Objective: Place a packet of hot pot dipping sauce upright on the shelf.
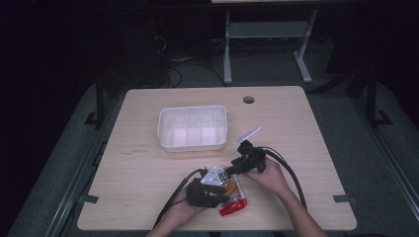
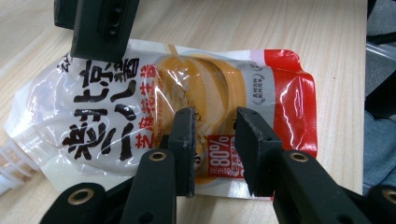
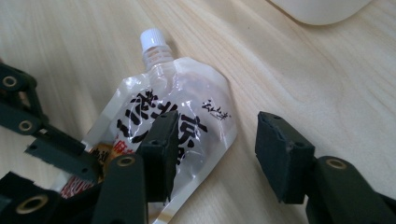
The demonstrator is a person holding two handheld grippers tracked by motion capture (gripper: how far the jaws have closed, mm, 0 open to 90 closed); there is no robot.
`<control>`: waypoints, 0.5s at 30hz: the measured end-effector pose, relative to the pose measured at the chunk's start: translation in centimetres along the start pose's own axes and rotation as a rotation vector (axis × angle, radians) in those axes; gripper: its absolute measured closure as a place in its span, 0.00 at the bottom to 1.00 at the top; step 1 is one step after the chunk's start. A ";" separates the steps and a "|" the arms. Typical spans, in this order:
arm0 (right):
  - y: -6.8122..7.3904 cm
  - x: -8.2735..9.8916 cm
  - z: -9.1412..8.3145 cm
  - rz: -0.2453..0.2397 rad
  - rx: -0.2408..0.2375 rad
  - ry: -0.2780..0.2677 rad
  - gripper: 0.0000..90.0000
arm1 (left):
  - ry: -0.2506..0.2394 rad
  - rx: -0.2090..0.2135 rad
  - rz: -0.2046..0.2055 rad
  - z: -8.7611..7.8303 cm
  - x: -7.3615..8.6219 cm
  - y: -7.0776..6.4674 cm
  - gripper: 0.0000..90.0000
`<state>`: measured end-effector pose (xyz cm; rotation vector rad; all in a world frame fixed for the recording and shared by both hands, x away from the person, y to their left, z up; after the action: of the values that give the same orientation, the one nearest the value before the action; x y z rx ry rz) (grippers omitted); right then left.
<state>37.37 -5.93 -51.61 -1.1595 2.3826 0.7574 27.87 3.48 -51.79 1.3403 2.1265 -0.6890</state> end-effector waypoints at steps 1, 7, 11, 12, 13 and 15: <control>0.0 0.0 0.1 -0.002 0.007 -0.004 0.57 | 0.002 -0.001 0.000 0.0 0.0 0.0 0.76; 0.3 0.1 0.5 -0.003 0.013 0.002 0.66 | 0.008 -0.007 -0.001 0.1 0.1 0.0 0.76; 0.4 0.1 0.8 0.010 0.014 0.006 0.69 | 0.004 -0.002 -0.006 0.1 0.1 0.0 0.76; 0.4 0.1 0.8 0.015 0.008 0.004 0.70 | 0.007 -0.005 -0.004 0.1 0.1 0.0 0.76; 0.4 0.2 0.8 0.023 0.005 0.002 0.71 | 0.007 -0.006 -0.001 0.1 0.1 0.0 0.76; 0.5 0.2 0.9 0.040 -0.005 -0.001 0.75 | 0.007 -0.004 -0.003 0.1 0.1 0.0 0.76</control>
<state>36.97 -5.27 -52.24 -1.1162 2.4108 0.7770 27.85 3.48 -51.98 1.3399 2.1348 -0.6817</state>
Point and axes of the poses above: each handheld gripper's, and its own axes: z roughly forward along the jaws, x roughly out of its underside, y roughly to its left, the point moved 8 cm from there along z, roughly forward along the jaws, and after that the axes turned 2 degrees about -z, right-handed, at the moved point
